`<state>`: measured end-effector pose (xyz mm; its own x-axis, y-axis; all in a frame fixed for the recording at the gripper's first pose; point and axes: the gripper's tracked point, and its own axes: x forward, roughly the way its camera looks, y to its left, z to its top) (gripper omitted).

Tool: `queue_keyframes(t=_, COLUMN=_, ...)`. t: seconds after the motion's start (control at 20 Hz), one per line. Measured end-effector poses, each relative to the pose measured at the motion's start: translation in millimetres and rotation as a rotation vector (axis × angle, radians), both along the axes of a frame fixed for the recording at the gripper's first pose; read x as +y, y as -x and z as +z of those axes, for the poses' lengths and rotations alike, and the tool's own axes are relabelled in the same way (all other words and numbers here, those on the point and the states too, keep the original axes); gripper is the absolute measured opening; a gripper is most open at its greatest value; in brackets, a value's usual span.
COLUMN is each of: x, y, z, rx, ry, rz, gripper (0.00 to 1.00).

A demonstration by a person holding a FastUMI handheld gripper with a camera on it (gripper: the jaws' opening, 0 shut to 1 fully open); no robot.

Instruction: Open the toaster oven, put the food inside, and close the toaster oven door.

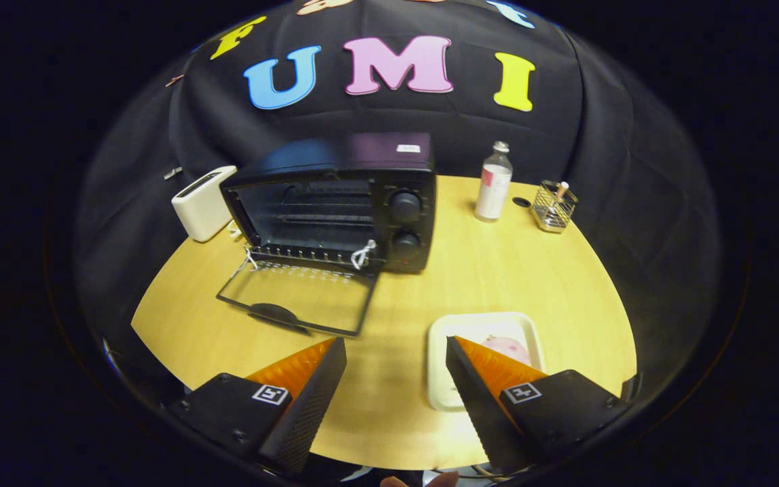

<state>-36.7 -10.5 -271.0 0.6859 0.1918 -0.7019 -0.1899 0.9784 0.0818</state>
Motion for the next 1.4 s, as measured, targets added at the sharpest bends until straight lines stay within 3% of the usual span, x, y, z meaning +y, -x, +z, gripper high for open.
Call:
queue_keyframes(t=0.2, x=-67.4, y=-9.8, z=-28.0, rx=0.129, ry=0.017, rz=0.016, gripper=1.0)
queue_keyframes(t=0.45, x=-117.1, y=-24.8, z=-73.7, rx=0.353, ry=-0.016, rz=0.014, gripper=0.95)
queue_keyframes(t=0.6, x=-130.2, y=-29.4, z=-98.6, rx=0.483, ry=-0.055, rz=0.008, gripper=0.78)
queue_keyframes(t=0.65, x=-133.5, y=-32.3, z=-106.5, rx=0.511, ry=-0.061, rz=0.007, gripper=0.68)
queue_keyframes(t=0.75, x=-132.7, y=-33.3, z=-116.2, rx=0.565, ry=-0.081, rz=0.018, gripper=0.55)
queue_keyframes(t=0.9, x=-133.0, y=-31.8, z=-130.6, rx=0.616, ry=-0.069, rz=0.054, gripper=0.55)
queue_keyframes(t=1.05, x=-135.0, y=-33.3, z=-138.4, rx=0.649, ry=-0.075, rz=0.037, gripper=0.27)
queue_keyframes(t=1.15, x=-135.3, y=-34.0, z=-138.8, rx=0.661, ry=-0.09, rz=0.042, gripper=0.29)
queue_keyframes(t=1.3, x=-133.3, y=-33.3, z=-138.9, rx=0.665, ry=-0.128, rz=0.067, gripper=0.19)
queue_keyframes(t=1.4, x=-127.7, y=-32.9, z=-139.7, rx=0.669, ry=-0.218, rz=0.066, gripper=0.09)
